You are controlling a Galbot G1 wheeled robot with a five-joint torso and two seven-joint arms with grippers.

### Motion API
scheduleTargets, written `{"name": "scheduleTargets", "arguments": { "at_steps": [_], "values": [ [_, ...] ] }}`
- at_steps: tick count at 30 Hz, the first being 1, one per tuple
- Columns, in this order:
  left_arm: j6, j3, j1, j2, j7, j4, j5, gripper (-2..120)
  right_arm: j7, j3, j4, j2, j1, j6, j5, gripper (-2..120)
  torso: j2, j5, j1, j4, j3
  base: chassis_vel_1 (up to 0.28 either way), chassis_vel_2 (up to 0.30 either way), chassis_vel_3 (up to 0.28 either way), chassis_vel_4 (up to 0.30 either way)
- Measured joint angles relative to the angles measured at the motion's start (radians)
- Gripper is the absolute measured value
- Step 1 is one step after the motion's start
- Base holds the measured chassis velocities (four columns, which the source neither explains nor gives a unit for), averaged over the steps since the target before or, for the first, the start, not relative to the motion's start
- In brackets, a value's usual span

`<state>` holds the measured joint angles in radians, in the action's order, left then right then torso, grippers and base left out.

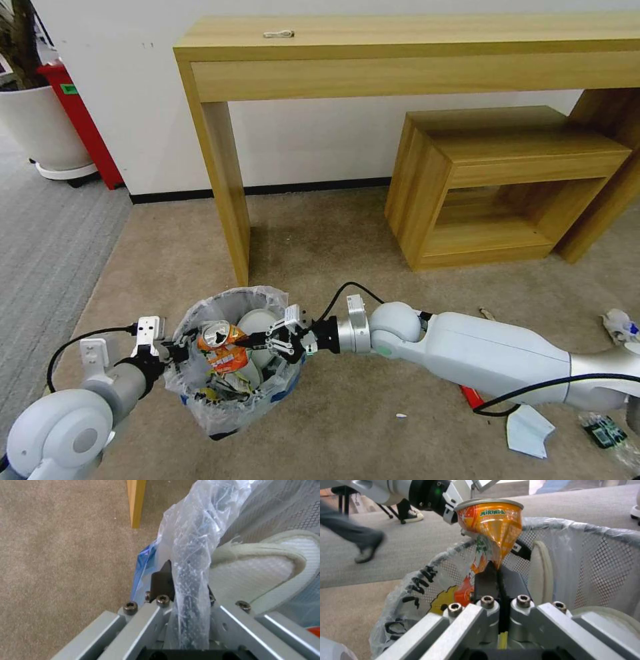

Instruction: Pick up the trash bin and place the garbage on the floor into it.

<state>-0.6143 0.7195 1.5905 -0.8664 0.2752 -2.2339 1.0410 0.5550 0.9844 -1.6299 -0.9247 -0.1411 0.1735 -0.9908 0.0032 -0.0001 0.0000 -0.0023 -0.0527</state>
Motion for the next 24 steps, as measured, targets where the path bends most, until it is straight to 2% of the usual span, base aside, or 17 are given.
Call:
{"name": "scheduleTargets", "arguments": {
  "at_steps": [15, 18, 21, 22, 24],
  "values": [
    [0.001, 0.0, 0.0, 0.0, 0.001, -0.001, 0.002, 1, -0.034, 0.01, -0.005, 0.008, -0.005, -0.001, 0.023, 0, 0.0, 0.0, 0.0, 0.0, 0.0, 0.0, 0.0, 0.0, 0.0],
    [0.001, 0.0, 0.0, -0.001, 0.001, -0.001, 0.002, 1, -0.034, 0.01, -0.009, 0.009, -0.005, -0.001, 0.024, 3, 0.0, 0.0, 0.0, 0.0, 0.0, 0.0, 0.0, 0.0, 0.0],
    [0.001, 0.001, 0.002, -0.001, 0.001, -0.001, 0.002, 1, -0.035, 0.008, -0.012, 0.01, -0.006, -0.001, 0.024, 21, 0.0, 0.0, 0.0, 0.0, 0.0, 0.0, 0.0, 0.0, 0.0],
    [0.001, 0.001, 0.002, -0.001, 0.001, -0.001, 0.002, 1, -0.035, 0.008, -0.012, 0.01, -0.006, -0.001, 0.024, 21, 0.0, 0.0, 0.0, 0.0, 0.0, 0.0, 0.0, 0.0, 0.0],
    [0.002, 0.001, 0.003, -0.001, 0.001, -0.001, 0.001, 1, -0.035, 0.006, -0.016, 0.011, -0.009, 0.001, 0.024, 29, 0.0, 0.0, 0.0, -0.0001, 0.0, 0.0, 0.0, 0.0, 0.0]
  ]
}}
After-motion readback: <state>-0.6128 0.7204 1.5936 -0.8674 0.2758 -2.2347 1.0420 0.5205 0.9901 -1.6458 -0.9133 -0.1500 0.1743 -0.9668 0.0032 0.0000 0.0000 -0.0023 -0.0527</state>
